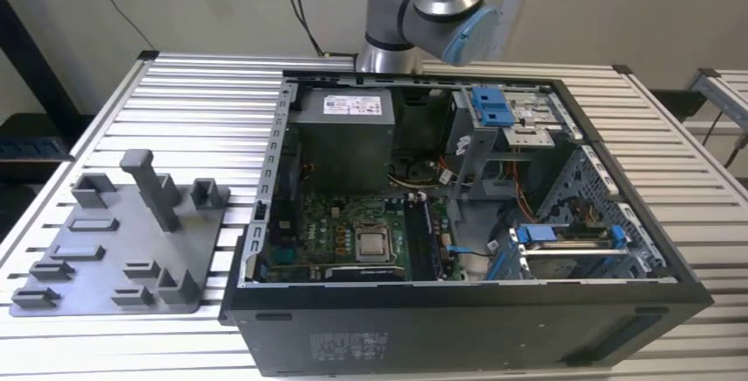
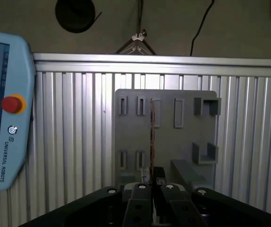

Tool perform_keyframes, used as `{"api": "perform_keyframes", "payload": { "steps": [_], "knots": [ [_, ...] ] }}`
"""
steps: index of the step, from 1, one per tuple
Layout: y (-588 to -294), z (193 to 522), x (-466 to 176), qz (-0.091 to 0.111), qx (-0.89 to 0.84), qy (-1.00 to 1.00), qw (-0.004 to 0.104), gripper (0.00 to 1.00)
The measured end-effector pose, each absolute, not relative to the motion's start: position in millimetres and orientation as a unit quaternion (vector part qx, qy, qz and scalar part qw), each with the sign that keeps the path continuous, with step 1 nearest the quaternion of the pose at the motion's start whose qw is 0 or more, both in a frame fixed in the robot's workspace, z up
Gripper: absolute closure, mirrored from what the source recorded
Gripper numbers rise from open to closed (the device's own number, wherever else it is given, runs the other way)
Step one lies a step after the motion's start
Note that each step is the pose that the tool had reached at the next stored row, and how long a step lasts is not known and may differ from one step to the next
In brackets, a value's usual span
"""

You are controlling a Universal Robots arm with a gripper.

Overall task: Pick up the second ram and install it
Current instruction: 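Pick up the second ram and move it above second insertion slot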

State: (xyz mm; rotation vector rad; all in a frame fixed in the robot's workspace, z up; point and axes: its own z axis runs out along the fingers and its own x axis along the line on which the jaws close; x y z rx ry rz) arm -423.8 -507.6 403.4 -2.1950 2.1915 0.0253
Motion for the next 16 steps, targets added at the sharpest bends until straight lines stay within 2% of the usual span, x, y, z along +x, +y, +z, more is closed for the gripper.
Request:
{"api": "perform_keyframes", "payload": {
  "steps": [16],
  "knots": [
    [-507.5,418.4,-423.8,0.008,-0.707,0.707,0.02,0.86]
  ]
}}
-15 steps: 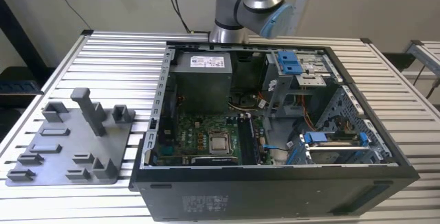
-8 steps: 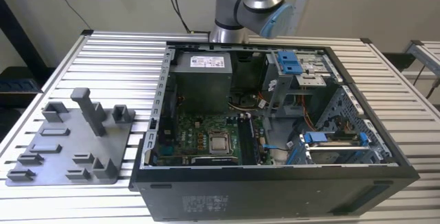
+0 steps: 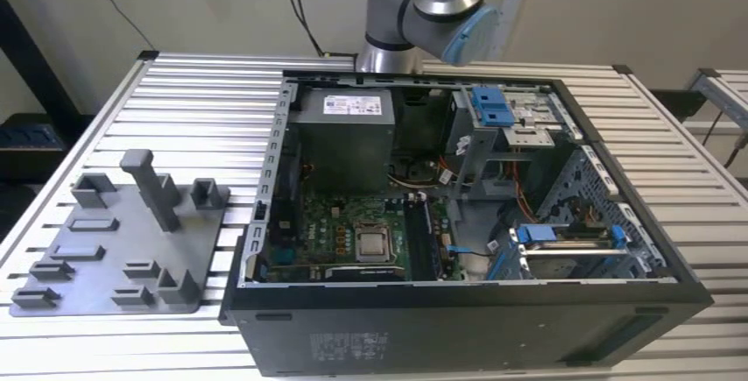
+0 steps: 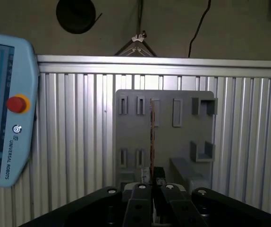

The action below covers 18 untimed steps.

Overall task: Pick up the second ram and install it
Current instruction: 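Pick up the second ram and move it above second insertion slot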

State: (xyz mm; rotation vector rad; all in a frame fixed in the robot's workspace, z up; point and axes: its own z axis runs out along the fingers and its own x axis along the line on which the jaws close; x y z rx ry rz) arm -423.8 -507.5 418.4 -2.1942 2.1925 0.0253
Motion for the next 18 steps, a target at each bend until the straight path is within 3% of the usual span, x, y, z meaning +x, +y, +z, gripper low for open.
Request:
{"api": "perform_keyframes", "payload": {
  "steps": [18],
  "knots": [
    [-507.5,425.4,-401.3,0.009,-0.707,0.707,0.019,0.86]
  ]
}}
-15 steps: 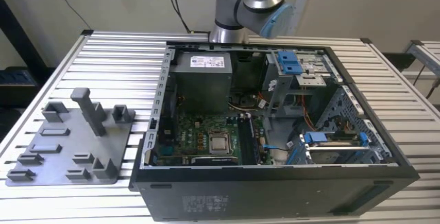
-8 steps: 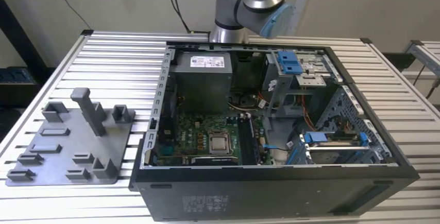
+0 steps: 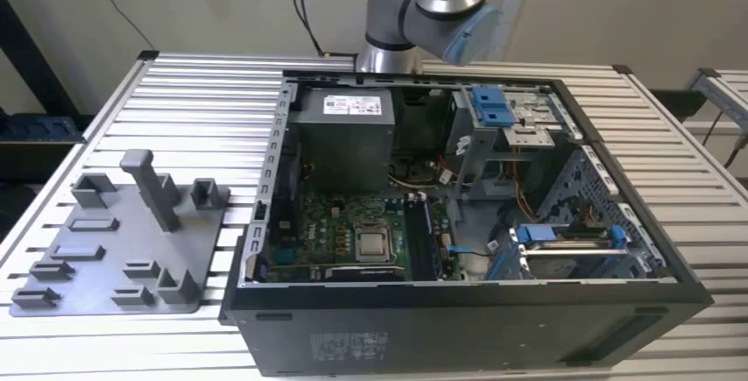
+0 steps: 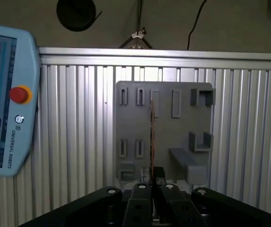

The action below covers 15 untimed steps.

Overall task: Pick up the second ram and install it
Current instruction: 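Pick up the second ram and move it above second insertion slot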

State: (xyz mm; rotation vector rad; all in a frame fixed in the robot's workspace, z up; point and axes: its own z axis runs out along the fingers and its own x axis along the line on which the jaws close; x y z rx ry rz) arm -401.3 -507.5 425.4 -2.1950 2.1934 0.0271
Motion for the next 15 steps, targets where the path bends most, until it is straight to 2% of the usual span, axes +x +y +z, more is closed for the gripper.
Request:
{"api": "perform_keyframes", "payload": {
  "steps": [15],
  "knots": [
    [-507.5,425.3,-347.4,0.011,-0.707,0.707,0.017,0.86]
  ]
}}
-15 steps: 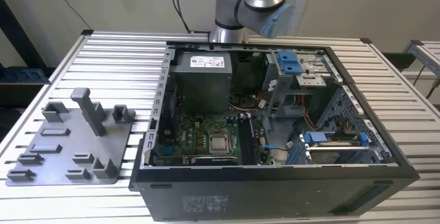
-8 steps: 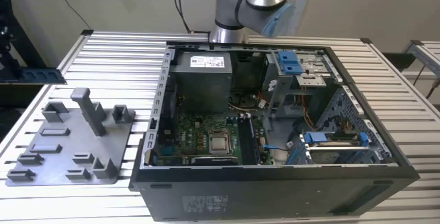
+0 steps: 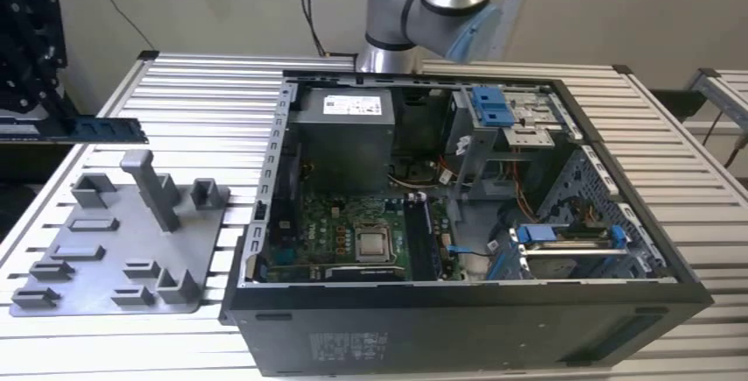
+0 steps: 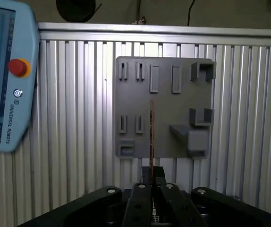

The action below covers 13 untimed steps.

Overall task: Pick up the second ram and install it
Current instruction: 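Pick up the second ram and move it above second insertion slot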

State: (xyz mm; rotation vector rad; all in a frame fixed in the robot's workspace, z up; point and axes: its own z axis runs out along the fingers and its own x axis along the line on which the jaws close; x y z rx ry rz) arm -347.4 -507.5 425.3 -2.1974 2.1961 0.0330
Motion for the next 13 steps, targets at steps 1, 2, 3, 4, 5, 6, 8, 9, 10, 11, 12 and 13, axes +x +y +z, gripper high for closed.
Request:
{"api": "perform_keyframes", "payload": {
  "steps": [1,2,3,4,5,6,8,9,10,11,12,13],
  "knots": [
    [-507.5,425.4,-343.7,0.011,-0.707,0.707,0.017,0.86],
    [-507.5,425.3,-340.1,0.011,-0.707,0.707,0.017,0.86],
    [-507.5,425.3,-336.5,0.011,-0.707,0.707,0.017,0.86],
    [-507.5,425.3,-332.6,0.011,-0.707,0.707,0.017,0.86],
    [-507.5,425.3,-328.8,0.011,-0.707,0.707,0.017,0.86],
    [-507.5,425.4,-325.2,0.011,-0.707,0.707,0.017,0.86],
    [-507.5,425.3,-318.1,0.012,-0.707,0.707,0.016,0.86],
    [-507.5,425.3,-314.3,0.012,-0.707,0.707,0.016,0.86],
    [-507.5,425.3,-310.6,0.012,-0.707,0.707,0.016,0.86],
    [-507.5,425.4,-306.9,0.012,-0.707,0.707,0.016,0.86],
    [-507.5,425.4,-303.3,0.012,-0.707,0.707,0.016,0.86],
    [-507.5,425.3,-299.5,0.012,-0.707,0.707,0.016,0.86]
  ]
}}
